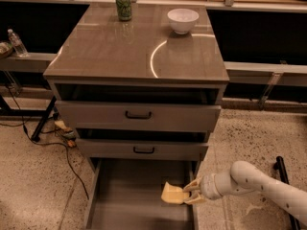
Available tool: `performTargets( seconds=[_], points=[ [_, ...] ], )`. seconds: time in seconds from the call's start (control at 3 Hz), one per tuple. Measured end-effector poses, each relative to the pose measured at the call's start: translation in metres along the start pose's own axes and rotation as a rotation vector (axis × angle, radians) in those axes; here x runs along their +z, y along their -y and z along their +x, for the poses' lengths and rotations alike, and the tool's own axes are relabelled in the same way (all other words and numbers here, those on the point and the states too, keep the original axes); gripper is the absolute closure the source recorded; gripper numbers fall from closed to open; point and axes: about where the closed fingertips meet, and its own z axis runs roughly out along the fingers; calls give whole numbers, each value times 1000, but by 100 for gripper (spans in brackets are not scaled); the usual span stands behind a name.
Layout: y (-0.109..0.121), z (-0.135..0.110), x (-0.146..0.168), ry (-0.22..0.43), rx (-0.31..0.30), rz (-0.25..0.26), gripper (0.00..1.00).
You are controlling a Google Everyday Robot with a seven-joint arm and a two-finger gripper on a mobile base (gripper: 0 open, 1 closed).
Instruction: Place sponge into bottom drawer
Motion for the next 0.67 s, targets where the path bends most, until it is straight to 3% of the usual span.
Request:
performTargets(
  seconds=[0.67],
  points=[
    [1,52,74,64,10,-8,100]
  ],
)
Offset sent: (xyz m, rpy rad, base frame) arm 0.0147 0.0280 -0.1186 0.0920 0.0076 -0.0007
